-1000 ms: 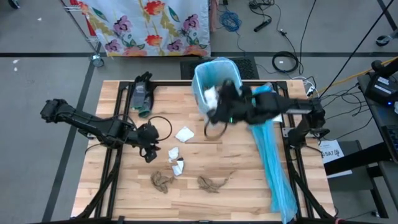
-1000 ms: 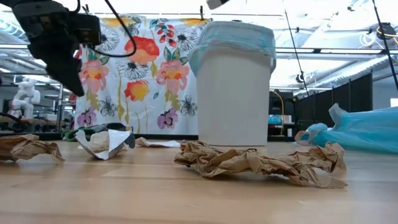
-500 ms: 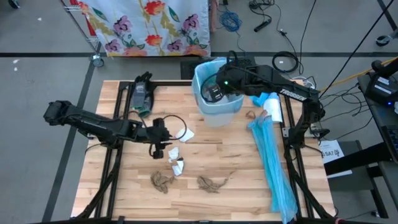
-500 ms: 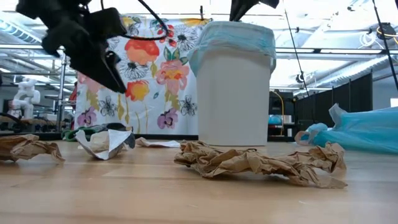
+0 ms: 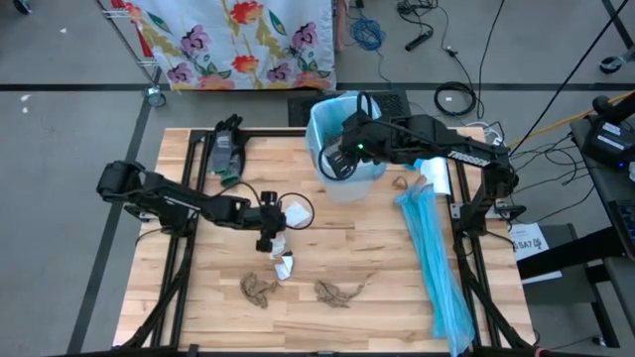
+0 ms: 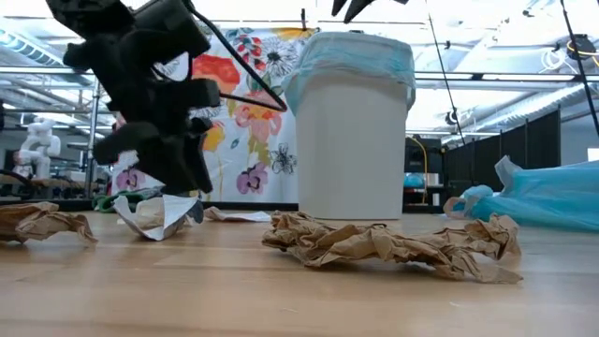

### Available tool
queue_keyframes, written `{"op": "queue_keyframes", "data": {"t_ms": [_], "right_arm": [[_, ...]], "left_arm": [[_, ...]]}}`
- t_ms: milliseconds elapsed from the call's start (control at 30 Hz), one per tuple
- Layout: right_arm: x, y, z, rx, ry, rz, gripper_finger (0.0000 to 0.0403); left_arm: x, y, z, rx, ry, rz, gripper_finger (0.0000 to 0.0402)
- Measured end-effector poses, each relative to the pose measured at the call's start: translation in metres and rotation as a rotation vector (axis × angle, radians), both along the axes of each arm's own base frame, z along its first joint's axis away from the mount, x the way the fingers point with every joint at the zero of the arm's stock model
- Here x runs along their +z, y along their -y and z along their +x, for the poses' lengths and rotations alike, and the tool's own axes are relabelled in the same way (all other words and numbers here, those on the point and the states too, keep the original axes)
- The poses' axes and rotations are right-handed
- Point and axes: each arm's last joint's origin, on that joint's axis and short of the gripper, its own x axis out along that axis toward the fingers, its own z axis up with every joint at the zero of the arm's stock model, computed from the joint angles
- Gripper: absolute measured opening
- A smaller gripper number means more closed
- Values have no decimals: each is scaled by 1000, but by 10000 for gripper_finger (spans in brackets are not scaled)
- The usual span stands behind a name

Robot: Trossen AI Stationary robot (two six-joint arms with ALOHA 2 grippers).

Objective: Place trash/remove bag and relplace
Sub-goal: Put the piece of magazine into the trash bin

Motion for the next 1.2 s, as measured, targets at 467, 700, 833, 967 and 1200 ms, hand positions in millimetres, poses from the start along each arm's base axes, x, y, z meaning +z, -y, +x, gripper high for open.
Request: {"op": "queue_keyframes", "data": {"t_ms": [467, 700, 833, 967, 1200], "right_arm": [[0, -25, 3, 91, -3, -14, 132], [1, -31, 3, 107, 4, -12, 132], [0, -39, 2, 94, 15, 23, 132], [-3, -58, -1, 113, 1, 80, 132], [-8, -101, -15, 116, -42, 157, 132]], "left_arm": [[-32, -1, 18, -99, -59, -11, 67], [-9, -1, 28, 57, -83, -77, 4], [20, -2, 25, 136, -109, -56, 3], [49, -2, 18, 178, -130, -26, 2], [107, -3, 1, 231, 23, -86, 1]]}}
